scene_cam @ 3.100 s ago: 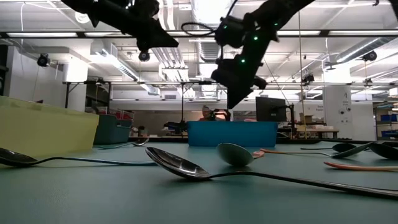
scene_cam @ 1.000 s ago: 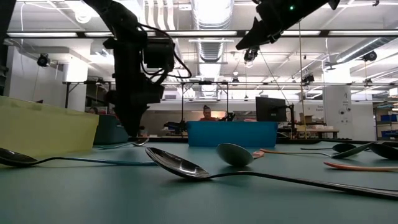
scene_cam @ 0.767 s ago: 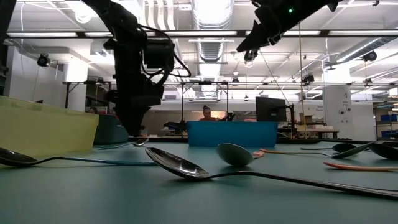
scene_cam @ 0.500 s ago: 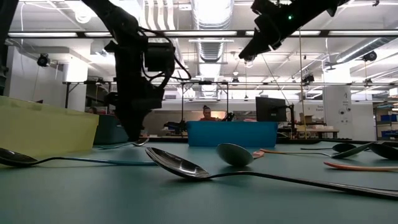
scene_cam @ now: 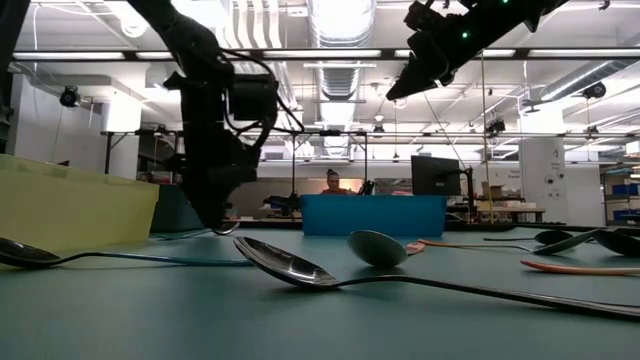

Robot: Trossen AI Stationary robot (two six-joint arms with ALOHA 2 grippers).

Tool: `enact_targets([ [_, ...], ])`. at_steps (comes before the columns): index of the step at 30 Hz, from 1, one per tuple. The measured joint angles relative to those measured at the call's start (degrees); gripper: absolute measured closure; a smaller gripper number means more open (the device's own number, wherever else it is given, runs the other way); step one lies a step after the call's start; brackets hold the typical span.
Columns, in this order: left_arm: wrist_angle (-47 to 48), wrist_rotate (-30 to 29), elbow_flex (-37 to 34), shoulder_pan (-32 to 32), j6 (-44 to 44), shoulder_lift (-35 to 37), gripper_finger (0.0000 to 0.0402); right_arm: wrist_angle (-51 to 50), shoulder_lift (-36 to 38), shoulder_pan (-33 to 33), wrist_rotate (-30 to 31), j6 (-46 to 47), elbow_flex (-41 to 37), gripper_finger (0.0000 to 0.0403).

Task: Sort silverware by color (type)
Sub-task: Put the blue spoon into the dark blue bin

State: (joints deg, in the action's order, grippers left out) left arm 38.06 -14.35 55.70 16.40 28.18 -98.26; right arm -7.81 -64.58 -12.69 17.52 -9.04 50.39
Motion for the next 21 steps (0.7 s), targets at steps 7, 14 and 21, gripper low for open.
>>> enact_targets([
  [7, -1.0, -0.1, -1.2, 0.0, 0.4, 0.0, 0.0303, 0.0, 0.0, 0.0, 0.0, 0.0, 0.0, 0.039],
  [14, -3.2, 1.1, -2.3, 0.0, 0.1, 0.0, 0.0303, 0.0, 0.0, 0.0, 0.0, 0.0, 0.0, 0.039],
  [21, -3.6, 1.9, -2.3, 0.0, -0.1, 0.0, 0.0325, 0.0, 0.0, 0.0, 0.0, 0.0, 0.0, 0.039],
])
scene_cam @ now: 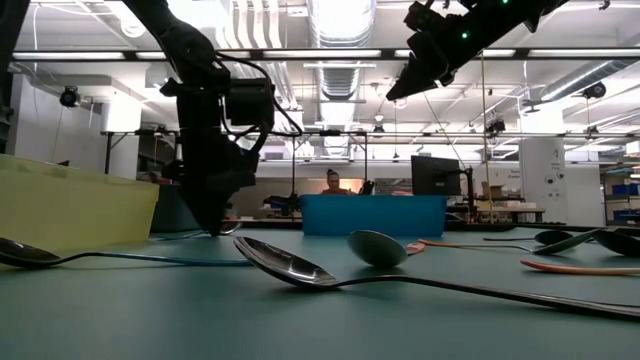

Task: Sort silverware by color (type)
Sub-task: Put the blue spoon into the dark blue bin

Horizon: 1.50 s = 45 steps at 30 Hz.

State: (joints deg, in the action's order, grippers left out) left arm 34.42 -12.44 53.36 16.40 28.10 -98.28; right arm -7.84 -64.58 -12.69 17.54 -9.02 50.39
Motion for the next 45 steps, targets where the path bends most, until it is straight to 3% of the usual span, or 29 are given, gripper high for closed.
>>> enact_targets([
  [12, -0.5, 2.5, 0.0, 0.0, -0.2, 0.0, 0.0396, 0.0, 0.0, 0.0, 0.0, 0.0, 0.0, 0.039],
  [26, 0.1, 3.0, 2.2, -0.1, -2.3, 0.8, 0.04, 0.0, 0.0, 0.0, 0.0, -0.2, 0.0, 0.039],
  [38, 9.6, 2.6, 13.4, -0.1, -12.0, 2.5, 0.0401, -0.4, 0.8, 0.0, 0.0, -1.0, 0.1, 0.039],
  [45, 8.6, 2.4, 23.9, 0.8, -21.1, 0.8, 0.0401, -0.8, 4.8, 0.1, -0.1, 0.4, -0.1, 0.039],
])
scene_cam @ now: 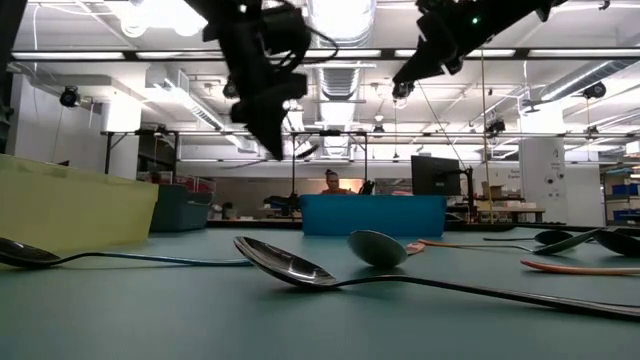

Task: Sort silverware by color (type)
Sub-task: Put the blue spoon into the dark blue bin

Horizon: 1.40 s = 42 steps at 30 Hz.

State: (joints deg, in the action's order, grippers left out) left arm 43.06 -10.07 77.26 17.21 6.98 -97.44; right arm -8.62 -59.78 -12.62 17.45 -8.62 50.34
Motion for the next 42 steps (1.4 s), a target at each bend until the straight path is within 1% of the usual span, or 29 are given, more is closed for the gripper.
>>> enact_targets([
  [5, 0.0, 0.0, 7.5, 1.6, -6.2, -3.2, 0.0401, -0.2, 3.2, 0.0, -2.2, -0.2, -1.9, 0.039],
  [8, 0.0, 0.0, 12.3, 2.6, -10.2, -6.4, 0.0401, 0.0, 5.0, 0.0, -3.0, -0.2, -2.5, 0.039],
  [18, 4.1, 0.1, 30.4, 5.9, -22.0, -21.1, 0.0402, 0.4, 8.2, 0.0, -3.1, -1.3, -4.8, 0.039],
  [26, 10.5, 0.1, 45.9, 7.7, -26.4, -31.8, 0.0402, 0.3, 8.8, 0.0, -3.1, -2.3, -5.5, 0.039],
  [30, 12.5, 0.1, 52.1, 8.4, -27.7, -35.8, 0.0401, 0.4, 8.8, 0.0, -3.1, -2.7, -5.5, 0.039],
  [35, 13.7, 0.2, 57.3, 8.7, -28.5, -39.3, 0.0401, -0.1, 8.8, -0.1, -3.1, -2.7, -5.6, 0.039],
  [42, 11.0, 2.3, 57.0, 9.0, -29.0, -40.0, 0.0401, 0.0, 8.8, -0.1, -3.1, -2.9, -5.6, 0.039],
])
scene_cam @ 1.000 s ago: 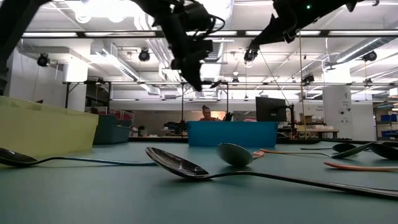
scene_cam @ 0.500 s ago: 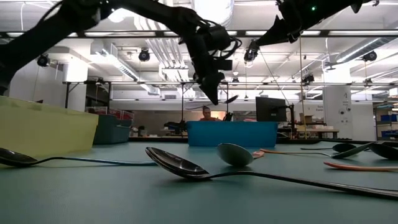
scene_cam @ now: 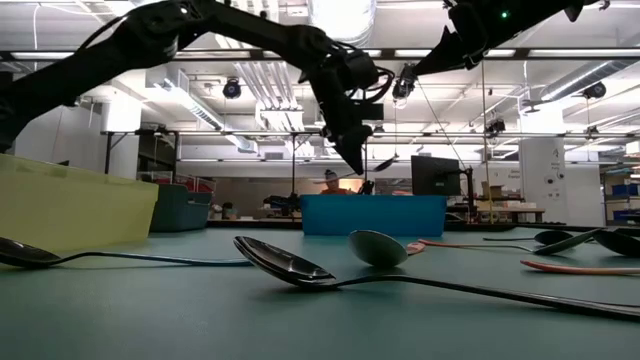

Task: Sort silverware by color (type)
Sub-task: Put the blue spoon into the dark blue bin

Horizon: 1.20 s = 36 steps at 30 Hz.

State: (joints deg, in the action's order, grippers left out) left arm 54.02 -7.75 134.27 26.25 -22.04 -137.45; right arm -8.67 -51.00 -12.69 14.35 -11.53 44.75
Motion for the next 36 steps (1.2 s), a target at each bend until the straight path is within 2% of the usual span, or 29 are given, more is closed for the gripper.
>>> enact_targets([
  [6, -2.2, 5.7, -0.1, 0.2, 0.0, 0.0, 0.0401, 0.0, 0.0, 0.0, 0.0, 0.0, 0.0, 0.039],
  [9, -3.6, 6.8, -0.1, 0.1, 0.0, -0.7, 0.0401, 0.0, 0.0, 0.0, 0.0, 0.0, 0.0, 0.039],
  [26, -4.1, 7.1, -0.2, 0.4, -4.3, -6.3, 0.0401, 0.0, 0.0, 0.0, 0.0, -0.1, 0.0, 0.039],
  [31, -3.6, 10.1, -0.2, 0.4, -6.0, -7.0, 0.0401, 0.0, 0.0, 0.0, 0.1, -0.1, 0.0, 0.039],
  [36, -3.3, 10.3, -0.1, 0.5, -6.0, -7.0, 0.0401, -0.1, 0.0, 0.0, 0.2, -0.3, -0.2, 0.039],
])
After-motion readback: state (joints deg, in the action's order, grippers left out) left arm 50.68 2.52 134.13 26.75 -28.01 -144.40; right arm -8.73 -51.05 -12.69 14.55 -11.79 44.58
